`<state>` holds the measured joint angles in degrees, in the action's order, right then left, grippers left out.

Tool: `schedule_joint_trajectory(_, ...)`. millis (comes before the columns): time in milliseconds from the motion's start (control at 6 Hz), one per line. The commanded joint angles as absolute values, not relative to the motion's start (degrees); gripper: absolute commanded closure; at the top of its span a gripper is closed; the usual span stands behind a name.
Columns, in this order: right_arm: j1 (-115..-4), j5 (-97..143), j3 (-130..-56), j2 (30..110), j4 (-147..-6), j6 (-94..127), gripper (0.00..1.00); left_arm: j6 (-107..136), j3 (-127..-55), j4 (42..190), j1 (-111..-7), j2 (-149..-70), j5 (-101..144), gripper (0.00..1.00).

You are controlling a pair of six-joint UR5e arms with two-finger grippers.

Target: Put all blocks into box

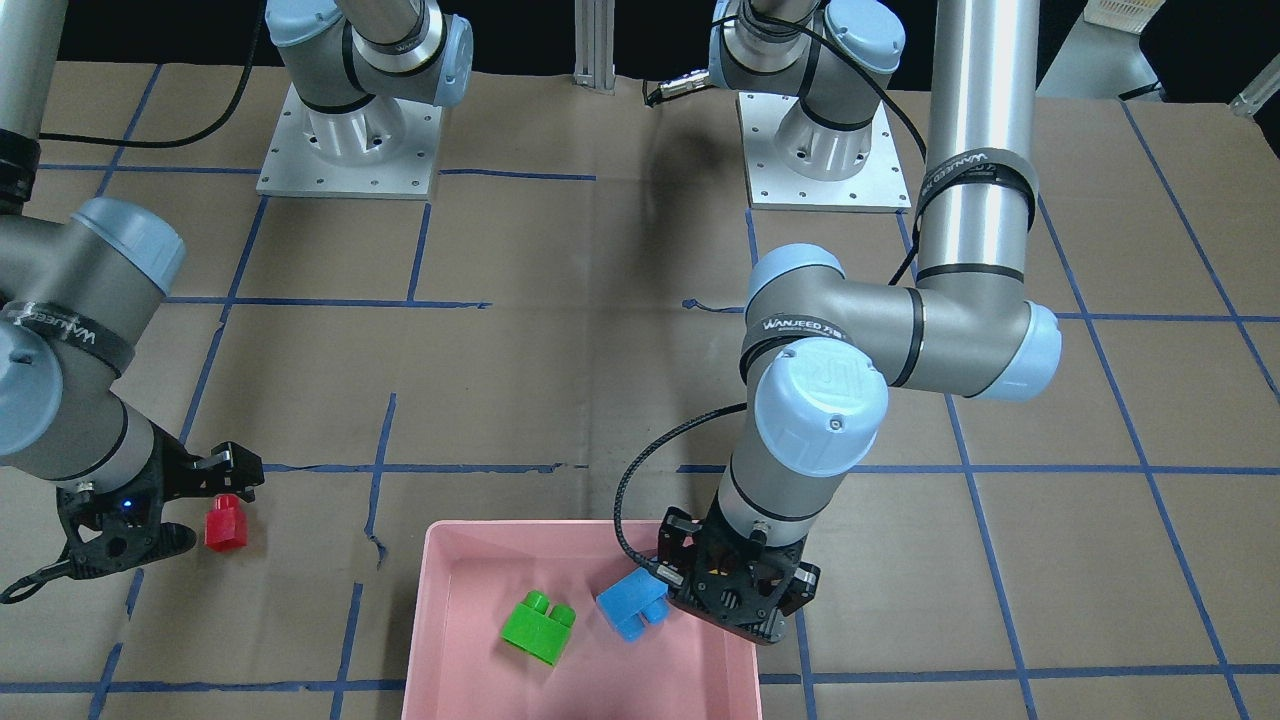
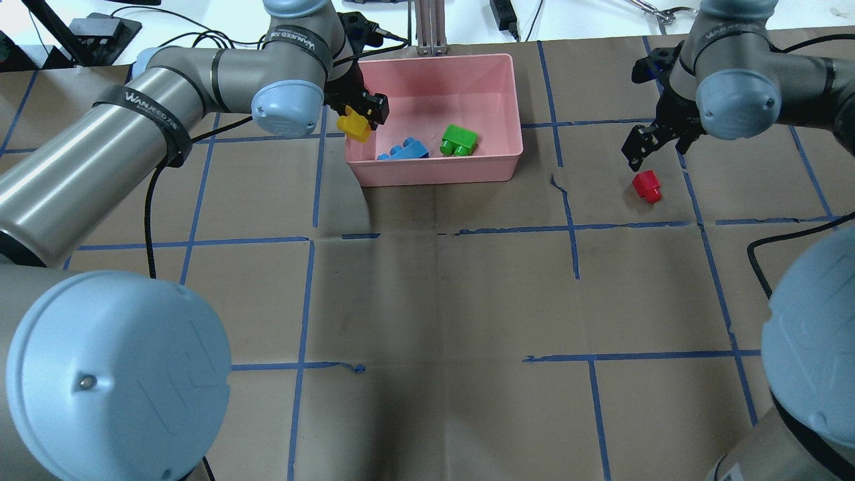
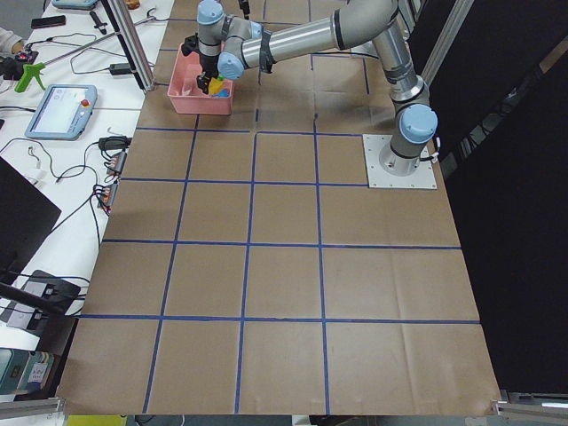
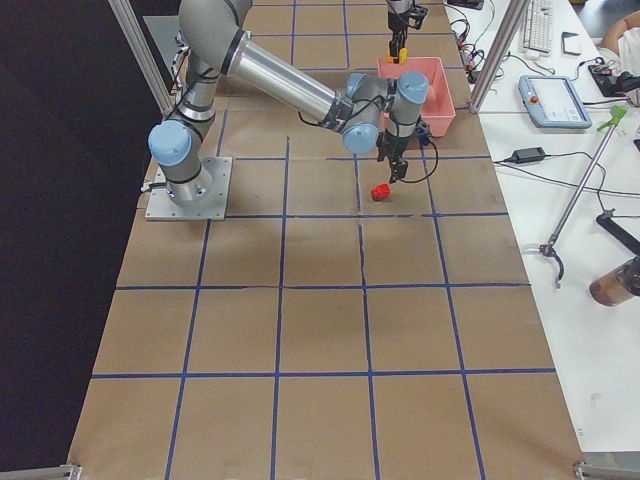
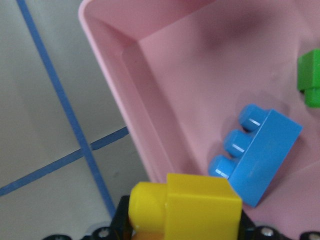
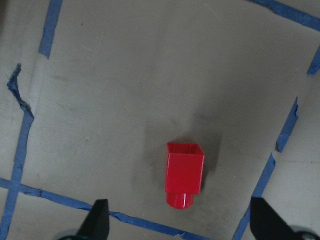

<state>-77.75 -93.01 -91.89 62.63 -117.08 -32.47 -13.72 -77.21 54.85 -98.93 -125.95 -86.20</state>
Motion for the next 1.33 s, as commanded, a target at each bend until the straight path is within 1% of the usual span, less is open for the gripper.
schedule_joint_trajectory(0,-76.8,-92.9,-93.7,58.8,-120.4,-35.5,0.01,-8.4,-75.5,53.8,-101.3,-128.1,-85.2,0.01)
schedule_joint_trajectory(167,-76.8,-93.0,-95.5,58.6,-123.6,-35.4,0.01,-8.5,-76.2,54.4,-101.3,-127.0,-85.7,0.01)
schedule_joint_trajectory(333,-76.8,-93.3,-95.9,58.4,-123.7,-34.7,0.00,-8.6,-76.5,56.1,-100.8,-125.1,-85.9,0.01)
schedule_joint_trajectory(500,-76.7,-93.3,-95.9,58.4,-123.7,-34.2,0.00,-8.6,-76.7,63.0,-100.0,-121.7,-86.1,0.01)
schedule_joint_trajectory(667,-76.6,-93.2,-95.1,58.4,-123.7,-33.4,0.08,-8.6,-77.0,70.2,-97.8,-117.0,-86.6,0.01)
schedule_joint_trajectory(1000,-76.6,-93.3,-94.9,58.4,-123.7,-31.0,0.61,-8.4,-80.8,80.8,-94.8,-107.7,-86.7,0.01)
schedule_joint_trajectory(1167,-76.6,-93.3,-94.9,58.4,-123.7,-29.1,0.72,-8.4,-83.2,85.6,-92.1,-101.3,-86.8,0.00)
